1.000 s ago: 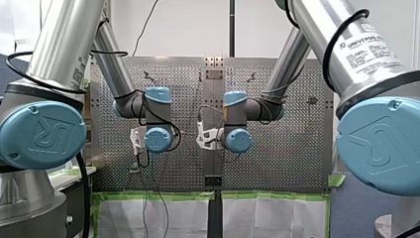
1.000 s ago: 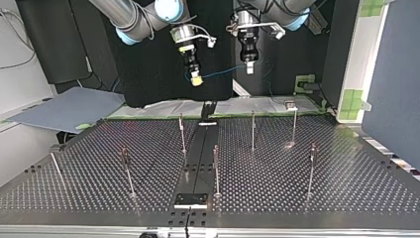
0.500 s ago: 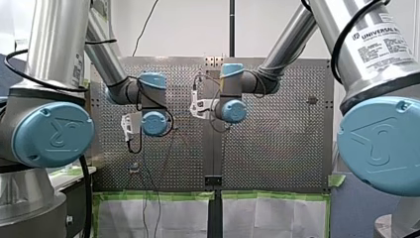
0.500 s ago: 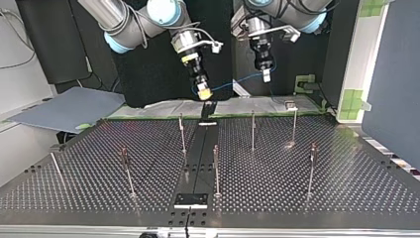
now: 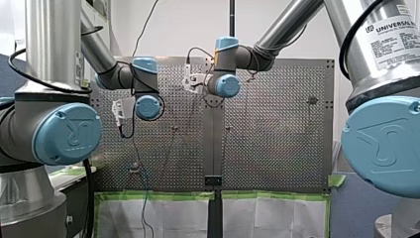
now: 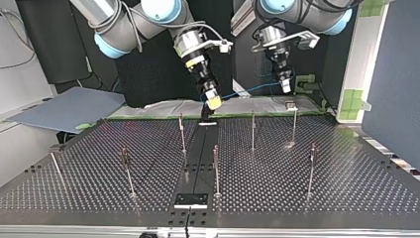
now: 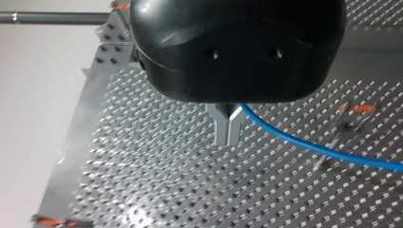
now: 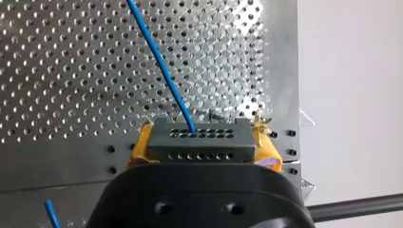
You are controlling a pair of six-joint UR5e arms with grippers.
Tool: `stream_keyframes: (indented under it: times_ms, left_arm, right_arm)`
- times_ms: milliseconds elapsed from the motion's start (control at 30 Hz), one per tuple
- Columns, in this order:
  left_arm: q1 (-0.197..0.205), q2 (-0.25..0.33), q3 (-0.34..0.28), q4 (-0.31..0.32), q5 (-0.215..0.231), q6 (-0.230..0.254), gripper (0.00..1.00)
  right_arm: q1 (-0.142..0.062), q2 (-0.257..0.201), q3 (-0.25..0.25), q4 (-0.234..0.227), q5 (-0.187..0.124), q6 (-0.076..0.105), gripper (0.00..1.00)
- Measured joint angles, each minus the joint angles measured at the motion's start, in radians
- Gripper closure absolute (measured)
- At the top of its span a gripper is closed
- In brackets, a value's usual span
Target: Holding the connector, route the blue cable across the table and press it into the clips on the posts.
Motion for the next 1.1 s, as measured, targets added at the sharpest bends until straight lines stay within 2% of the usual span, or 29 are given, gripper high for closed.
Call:
stream_keyframes:
  times_ms: [233, 367, 600, 833, 1100]
  left_arm:
    - [0.064, 0.066, 0.033, -0.065, 0.035, -0.016, 1.00]
    - [0.081, 0.091, 0.054, -0.090, 0.040, -0.022, 1.00]
    - [0.094, 0.098, 0.088, -0.111, 0.048, -0.020, 1.00]
    - [0.111, 0.088, 0.121, -0.118, 0.077, -0.019, 1.00]
    - [0.134, 0.083, 0.150, -0.127, 0.083, -0.017, 1.00]
  right_arm:
    - [0.005, 0.028, -0.064, 0.064, -0.004, 0.012, 1.00]
    - [0.006, 0.045, -0.096, 0.096, -0.005, 0.013, 1.00]
    - [0.012, 0.085, -0.154, 0.154, -0.005, 0.017, 1.00]
    - [0.022, 0.114, -0.214, 0.214, -0.016, 0.036, 1.00]
    - [0.026, 0.124, -0.279, 0.279, -0.022, 0.055, 1.00]
